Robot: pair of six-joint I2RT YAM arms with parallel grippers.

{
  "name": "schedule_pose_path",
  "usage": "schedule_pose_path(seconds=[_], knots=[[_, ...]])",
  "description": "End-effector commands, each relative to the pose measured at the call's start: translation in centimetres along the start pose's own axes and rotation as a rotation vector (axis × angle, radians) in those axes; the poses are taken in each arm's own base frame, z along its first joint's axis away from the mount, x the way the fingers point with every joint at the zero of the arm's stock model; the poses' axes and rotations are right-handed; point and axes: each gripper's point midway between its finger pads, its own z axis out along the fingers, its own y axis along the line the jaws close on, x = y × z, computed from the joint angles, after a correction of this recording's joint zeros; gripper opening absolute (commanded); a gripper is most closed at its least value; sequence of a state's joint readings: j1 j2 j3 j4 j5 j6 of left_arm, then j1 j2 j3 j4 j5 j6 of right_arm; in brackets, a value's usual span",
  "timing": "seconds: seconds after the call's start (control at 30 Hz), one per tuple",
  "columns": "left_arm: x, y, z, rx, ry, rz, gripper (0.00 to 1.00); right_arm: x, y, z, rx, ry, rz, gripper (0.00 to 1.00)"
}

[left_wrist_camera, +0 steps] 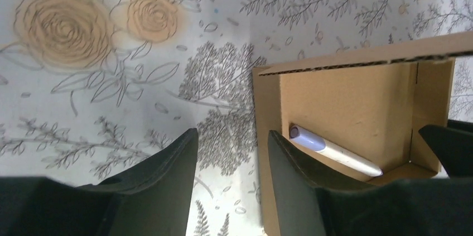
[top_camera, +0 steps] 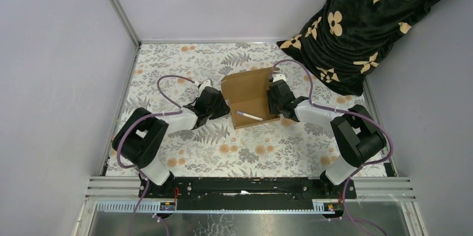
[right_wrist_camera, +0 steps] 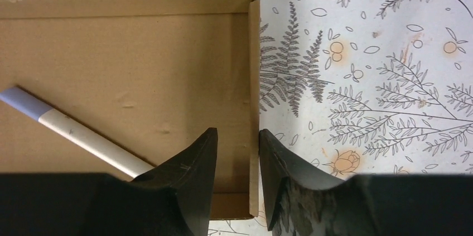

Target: Fold the paper box

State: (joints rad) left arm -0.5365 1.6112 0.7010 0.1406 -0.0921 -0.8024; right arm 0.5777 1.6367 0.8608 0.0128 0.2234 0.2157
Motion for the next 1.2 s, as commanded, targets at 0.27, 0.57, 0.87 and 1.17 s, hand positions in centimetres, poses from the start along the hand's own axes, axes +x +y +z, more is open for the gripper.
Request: schedule_pose_path(seconds=[0.27,0.57,0.87,1.17], knots=[[-2.1,-1.9,2.6,0.013,-0.024,0.019,0.56,-3.5,1.0,0.2,-0.019,-0.091,0.088,0.43],[-5.2,-1.6,-4.4,0.011,-0.138,0.040,0.72,-6.5,-0.1,-6.7,-0.053,-0.249,0.105,0.91],[-9.9,-3.1,-11.4,0.052,-0.246,0.076,0.98,-11.7,-0.1,-14.9,-0.117,-0.311,0.096,0.99],[-12.6,-6.9,-12.4,0.253,-0.240,0.174,0.98,-15.2,-0.6,-16.7,-0.155,-0.435,-0.082,0.94]])
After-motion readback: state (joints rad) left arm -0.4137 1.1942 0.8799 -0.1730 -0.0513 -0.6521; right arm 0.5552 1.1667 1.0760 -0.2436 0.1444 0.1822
